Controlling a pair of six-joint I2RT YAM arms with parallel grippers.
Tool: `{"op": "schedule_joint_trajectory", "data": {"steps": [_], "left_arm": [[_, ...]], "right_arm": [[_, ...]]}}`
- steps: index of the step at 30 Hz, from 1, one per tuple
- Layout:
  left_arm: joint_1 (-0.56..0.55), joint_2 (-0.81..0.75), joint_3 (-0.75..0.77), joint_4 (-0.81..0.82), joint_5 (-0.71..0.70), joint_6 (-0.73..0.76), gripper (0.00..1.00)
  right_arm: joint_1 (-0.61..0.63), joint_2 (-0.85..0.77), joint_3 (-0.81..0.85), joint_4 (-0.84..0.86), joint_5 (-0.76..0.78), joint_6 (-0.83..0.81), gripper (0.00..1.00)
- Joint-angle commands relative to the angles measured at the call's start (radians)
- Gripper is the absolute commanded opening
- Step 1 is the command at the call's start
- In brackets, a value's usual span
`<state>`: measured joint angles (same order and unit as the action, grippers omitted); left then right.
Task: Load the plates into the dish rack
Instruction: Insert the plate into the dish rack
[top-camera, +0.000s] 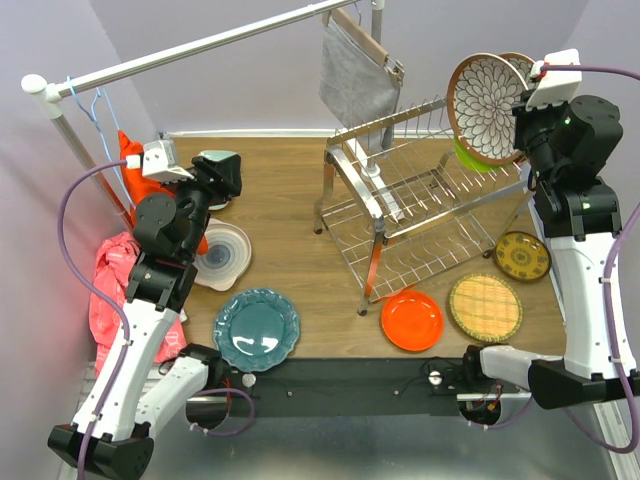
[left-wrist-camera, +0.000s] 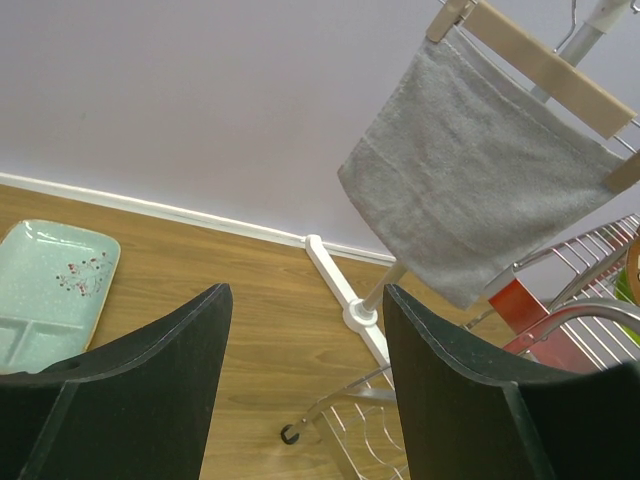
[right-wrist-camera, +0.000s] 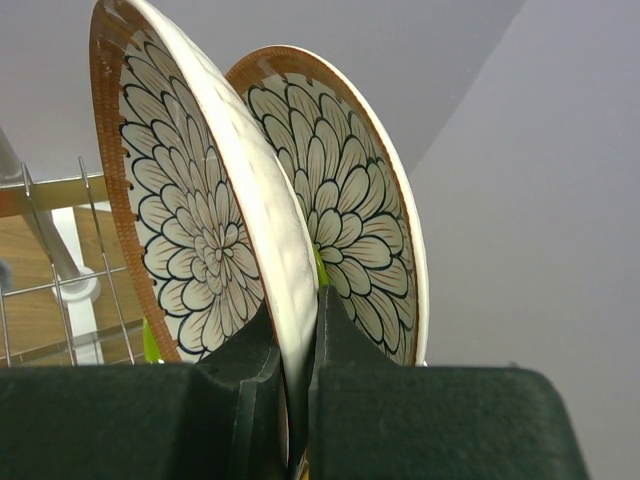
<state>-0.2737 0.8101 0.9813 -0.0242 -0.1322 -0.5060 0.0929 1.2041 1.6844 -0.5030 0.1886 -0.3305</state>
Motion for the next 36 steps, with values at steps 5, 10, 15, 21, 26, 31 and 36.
{"op": "schedule_joint_trajectory", "data": {"steps": [5, 10, 15, 21, 26, 31, 36], "left_arm": [[0.013, -0.005, -0.006, 0.018, 0.026, -0.005, 0.71], [0.014, -0.005, -0.007, 0.02, 0.031, -0.005, 0.71], [0.016, -0.003, -0.006, 0.02, 0.034, -0.005, 0.71], [0.019, -0.003, -0.003, 0.02, 0.037, -0.006, 0.71], [0.019, -0.002, 0.002, 0.018, 0.042, -0.006, 0.71], [0.021, -0.002, 0.0, 0.018, 0.048, -0.008, 0.71], [0.021, -0.002, -0.001, 0.018, 0.051, -0.009, 0.71]], "right_arm": [[0.004, -0.044, 0.014, 0.127, -0.028, -0.018, 0.07], [0.005, -0.061, -0.006, 0.115, -0.049, -0.022, 0.15], [0.004, -0.067, -0.011, 0.107, -0.067, -0.018, 0.3], [0.005, -0.069, -0.002, 0.106, -0.08, -0.016, 0.48], [0.005, -0.069, 0.018, 0.106, -0.09, -0.018, 0.56], [0.005, -0.061, 0.037, 0.107, -0.092, -0.021, 0.63], [0.004, -0.057, 0.058, 0.107, -0.103, -0.027, 0.67]]}}
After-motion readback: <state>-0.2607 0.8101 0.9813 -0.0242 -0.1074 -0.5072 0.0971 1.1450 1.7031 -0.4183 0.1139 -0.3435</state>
